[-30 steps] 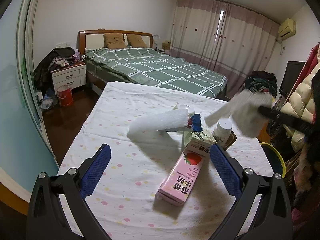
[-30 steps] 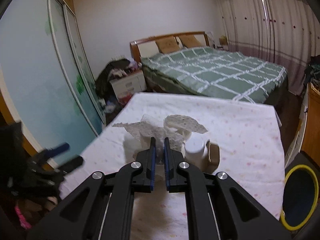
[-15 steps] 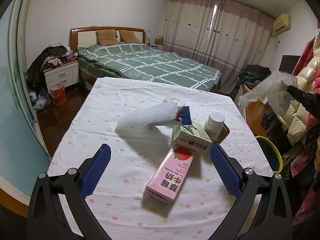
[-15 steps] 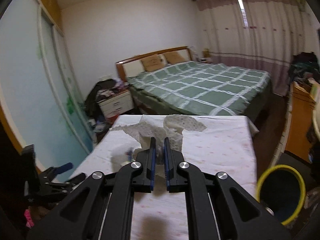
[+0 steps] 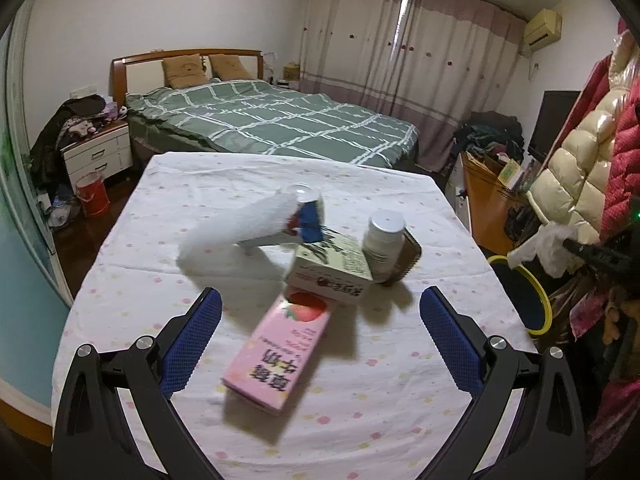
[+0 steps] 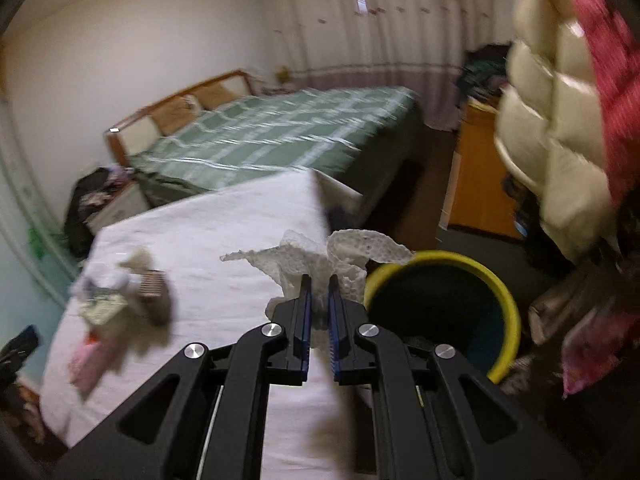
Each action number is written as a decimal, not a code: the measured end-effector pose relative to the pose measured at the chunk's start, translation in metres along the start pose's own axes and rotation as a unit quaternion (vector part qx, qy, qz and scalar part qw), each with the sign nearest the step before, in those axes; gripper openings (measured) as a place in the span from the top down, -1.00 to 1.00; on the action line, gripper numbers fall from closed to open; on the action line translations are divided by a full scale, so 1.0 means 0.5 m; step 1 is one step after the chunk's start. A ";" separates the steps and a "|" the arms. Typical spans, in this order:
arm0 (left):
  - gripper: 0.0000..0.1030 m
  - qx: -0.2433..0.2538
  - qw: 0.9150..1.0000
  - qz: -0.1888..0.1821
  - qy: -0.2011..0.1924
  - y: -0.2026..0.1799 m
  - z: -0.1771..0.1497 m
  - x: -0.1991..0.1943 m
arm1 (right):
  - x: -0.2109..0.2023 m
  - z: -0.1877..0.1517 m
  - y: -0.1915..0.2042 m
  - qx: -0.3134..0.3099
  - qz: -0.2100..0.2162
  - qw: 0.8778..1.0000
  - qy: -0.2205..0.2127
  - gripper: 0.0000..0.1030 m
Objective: Collect trash
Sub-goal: 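Carry the tissues into the bin and open the right gripper, then grasp the pink strawberry milk carton with the left gripper and lift it, then carry the pink carton over the bin and open the left gripper, then grasp the white pill bottle with the right gripper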
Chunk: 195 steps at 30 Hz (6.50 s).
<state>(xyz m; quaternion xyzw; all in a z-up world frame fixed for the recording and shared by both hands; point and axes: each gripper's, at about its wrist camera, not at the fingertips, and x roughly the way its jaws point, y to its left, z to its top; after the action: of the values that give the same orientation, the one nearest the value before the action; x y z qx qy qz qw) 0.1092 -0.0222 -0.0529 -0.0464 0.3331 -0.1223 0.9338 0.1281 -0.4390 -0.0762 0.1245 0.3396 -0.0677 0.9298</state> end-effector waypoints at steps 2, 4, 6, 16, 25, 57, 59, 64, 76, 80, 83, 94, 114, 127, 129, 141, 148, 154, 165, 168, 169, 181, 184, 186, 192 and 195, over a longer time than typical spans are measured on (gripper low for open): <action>-0.90 0.006 1.000 -0.001 0.003 -0.010 0.002 0.005 | 0.030 -0.013 -0.041 0.013 -0.017 1.000 0.015 0.85; -0.90 0.013 1.000 -0.002 0.005 -0.026 0.004 0.010 | 0.065 -0.028 -0.081 0.028 -0.032 0.999 0.033 0.84; -0.90 0.020 1.000 -0.002 0.008 -0.039 0.007 0.014 | 0.092 -0.041 -0.102 0.038 -0.037 0.997 0.048 0.84; -0.90 0.039 0.999 -0.005 0.021 -0.085 0.019 0.046 | 0.180 -0.077 -0.164 0.064 -0.059 0.992 0.094 0.76; -0.90 0.041 0.999 -0.008 0.027 -0.087 0.014 0.058 | 0.171 -0.074 -0.157 0.069 -0.060 0.992 0.093 0.35; -0.42 0.075 0.987 -0.014 0.142 0.074 -0.113 0.159 | 0.168 -0.087 -0.045 0.032 -0.022 0.995 0.096 0.30; -0.35 0.074 0.987 -0.012 0.139 0.077 -0.115 0.158 | 0.168 -0.089 -0.042 0.031 -0.021 0.995 0.097 0.30; -0.10 0.067 0.989 -0.014 0.131 0.085 -0.113 0.152 | 0.167 -0.091 -0.040 0.032 -0.019 0.995 0.097 0.30; 0.00 0.102 0.992 -0.006 0.080 0.058 -0.094 0.107 | 0.158 -0.094 -0.031 0.028 -0.010 0.995 0.094 0.30; 0.03 0.122 0.991 0.006 0.058 0.039 -0.080 0.083 | 0.155 -0.098 -0.029 0.026 -0.008 0.995 0.094 0.30; 0.03 0.135 0.990 0.018 0.035 0.026 -0.064 0.055 | 0.151 -0.101 -0.029 0.027 -0.007 0.995 0.093 0.30; 0.03 0.160 0.987 0.021 -0.008 -0.006 -0.032 -0.020 | 0.138 -0.109 -0.027 0.029 -0.003 0.996 0.087 0.30; 0.03 0.205 0.969 -0.135 -0.014 -0.245 0.062 0.008 | 0.011 -0.136 -0.108 0.039 -0.045 0.998 0.033 0.30; 0.03 0.267 0.932 -0.239 0.050 -0.598 0.075 0.211 | -0.020 -0.185 -0.221 0.073 -0.088 0.993 0.032 0.19; 0.03 0.272 0.929 -0.241 0.062 -0.639 0.067 0.244 | -0.025 -0.191 -0.237 0.078 -0.091 0.992 0.031 0.19; 0.03 0.304 0.912 -0.247 0.121 -0.817 0.008 0.395 | -0.019 -0.226 -0.299 0.101 -0.102 0.989 0.044 0.18; 0.03 0.298 0.911 -0.242 0.154 -0.855 -0.018 0.445 | -0.021 -0.229 -0.304 0.104 -0.107 0.988 0.046 0.18; -0.78 0.291 0.917 -0.246 0.118 -0.838 -0.002 0.408 | -0.024 -0.232 -0.300 0.108 -0.105 0.987 0.047 0.18; -0.77 0.221 0.945 -0.228 0.074 -0.663 0.070 0.264 | -0.015 -0.226 -0.250 0.089 -0.090 0.991 0.052 0.13; -0.78 0.192 0.959 -0.201 0.052 -0.570 0.091 0.212 | -0.009 -0.221 -0.226 0.079 -0.081 0.992 0.053 0.13; -0.78 0.182 0.964 -0.190 0.045 -0.540 0.098 0.196 | -0.004 -0.218 -0.217 0.075 -0.078 0.993 0.054 0.13; -0.81 0.063 0.997 -0.031 -0.029 -0.147 0.105 -0.004 | 0.073 -0.173 0.020 -0.015 0.013 0.997 0.072 0.13; -0.81 0.039 0.998 0.007 -0.046 -0.066 0.095 -0.045 | 0.094 -0.164 0.095 -0.040 0.046 0.995 0.078 0.13; -0.83 0.027 0.998 0.022 -0.051 -0.026 0.085 -0.065 | 0.106 -0.157 0.148 -0.057 0.064 0.993 0.081 0.13; -0.83 -0.001 0.998 0.031 -0.049 0.062 0.059 -0.089 | 0.117 -0.133 0.284 -0.094 0.112 0.987 0.073 0.13; -0.83 -0.009 0.998 0.031 -0.045 0.080 0.048 -0.088 | 0.114 -0.117 0.344 -0.117 0.127 0.983 0.063 0.13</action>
<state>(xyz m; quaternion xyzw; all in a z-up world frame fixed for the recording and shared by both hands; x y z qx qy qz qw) 0.0993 0.0281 -0.0140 -0.0500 0.2928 -0.0885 0.9508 0.1718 -0.2599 -0.1245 0.0607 0.3848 0.0987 0.9157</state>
